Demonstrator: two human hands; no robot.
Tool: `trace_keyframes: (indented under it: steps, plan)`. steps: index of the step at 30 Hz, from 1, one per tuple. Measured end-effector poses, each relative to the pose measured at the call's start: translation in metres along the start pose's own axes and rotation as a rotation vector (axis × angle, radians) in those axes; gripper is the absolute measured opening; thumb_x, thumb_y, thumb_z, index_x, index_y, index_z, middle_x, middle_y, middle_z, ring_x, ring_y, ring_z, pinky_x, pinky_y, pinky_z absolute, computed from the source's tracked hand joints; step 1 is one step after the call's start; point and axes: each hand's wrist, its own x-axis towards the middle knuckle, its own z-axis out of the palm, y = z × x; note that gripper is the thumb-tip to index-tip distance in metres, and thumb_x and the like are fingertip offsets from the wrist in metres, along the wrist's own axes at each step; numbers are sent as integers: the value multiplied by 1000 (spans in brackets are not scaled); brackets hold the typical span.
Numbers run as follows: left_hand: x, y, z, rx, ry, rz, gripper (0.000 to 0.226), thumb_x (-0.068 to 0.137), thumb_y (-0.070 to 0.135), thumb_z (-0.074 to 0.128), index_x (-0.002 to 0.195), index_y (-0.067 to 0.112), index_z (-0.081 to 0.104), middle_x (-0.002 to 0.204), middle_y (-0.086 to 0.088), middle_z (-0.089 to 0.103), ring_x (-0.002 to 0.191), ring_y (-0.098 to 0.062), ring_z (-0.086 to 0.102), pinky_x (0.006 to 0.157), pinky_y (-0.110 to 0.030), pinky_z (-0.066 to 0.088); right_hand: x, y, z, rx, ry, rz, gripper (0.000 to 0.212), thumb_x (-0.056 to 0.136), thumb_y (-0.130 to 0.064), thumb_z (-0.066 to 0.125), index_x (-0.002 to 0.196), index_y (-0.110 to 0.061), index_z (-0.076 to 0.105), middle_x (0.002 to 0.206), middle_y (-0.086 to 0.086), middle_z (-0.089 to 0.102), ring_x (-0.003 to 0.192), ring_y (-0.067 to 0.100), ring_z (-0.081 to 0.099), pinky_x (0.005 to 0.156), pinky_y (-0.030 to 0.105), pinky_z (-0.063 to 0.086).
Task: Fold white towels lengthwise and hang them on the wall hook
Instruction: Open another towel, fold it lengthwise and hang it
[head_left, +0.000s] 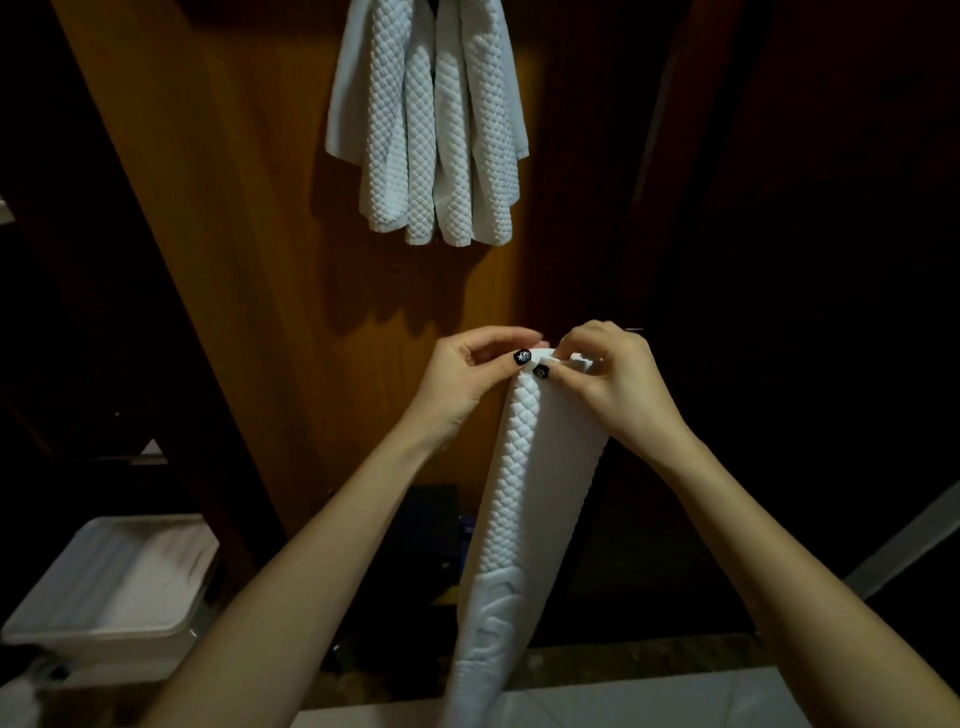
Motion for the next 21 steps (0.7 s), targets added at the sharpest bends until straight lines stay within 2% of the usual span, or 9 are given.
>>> trace_keyframes:
  steps: [4,7,10,13,15,16,18,20,21]
  plan:
    - [-3,1,-3,-53,-29,-41,37,82,0,68,115,17,63,109,-3,72,108,-19,66,84,-22,52,2,-2,6,-89,52,-72,19,86,-25,73,77,-9,67,84,5,66,83,23,61,83,52,46]
    - [0,5,0,-13,11,21,40,80,-3,69,114,17,61,102,2,74,102,-16,68,81,-20,52,3,-5,7,-176,99,-96,21,86,-28,72,77,-10,65,84,4,66,84,23,61,87,43,41]
    - [6,10,-1,-22,57,68,35,82,-3,68,110,16,61,97,0,74,96,-17,70,77,-19,53,9,-9,2,-157,143,-132,26,85,-34,72,82,-14,57,82,0,61,78,18,58,82,37,39]
    - [15,16,-3,-75,128,87,31,82,-5,66,107,14,60,94,-3,75,91,-17,71,72,-21,54,19,-1,-12,47,146,-71,40,80,-35,77,105,-24,48,98,-5,58,91,7,58,83,31,49]
    - [23,21,-5,-102,169,97,32,83,-8,64,106,12,57,91,-5,75,88,-18,71,72,-24,55,23,10,-20,134,84,64,68,76,-39,79,131,-33,39,113,-14,53,102,-11,53,83,10,47]
    - [27,24,-7,-106,179,103,32,83,-10,63,105,12,55,90,-5,75,86,-18,71,72,-26,56,22,16,-21,184,35,136,81,75,-40,80,140,-35,32,116,-19,51,103,-17,51,82,5,46]
    - [34,30,-9,-105,184,116,31,83,-11,62,103,12,54,89,-6,74,86,-19,70,72,-28,57,19,27,-18,347,-19,235,89,76,-33,80,148,-30,27,124,-19,52,106,-15,54,84,10,49]
    - [39,35,-9,-83,187,142,31,83,-13,61,100,12,54,90,-9,74,87,-21,70,75,-31,58,14,34,-16,440,31,233,77,79,-24,79,144,-29,37,133,-12,53,113,-1,58,87,23,54]
    - [41,37,-9,-59,188,164,30,83,-14,60,98,12,54,91,-10,73,88,-22,70,77,-32,58,13,34,-17,426,58,187,69,81,-21,77,139,-35,43,133,-16,53,115,3,58,89,29,55]
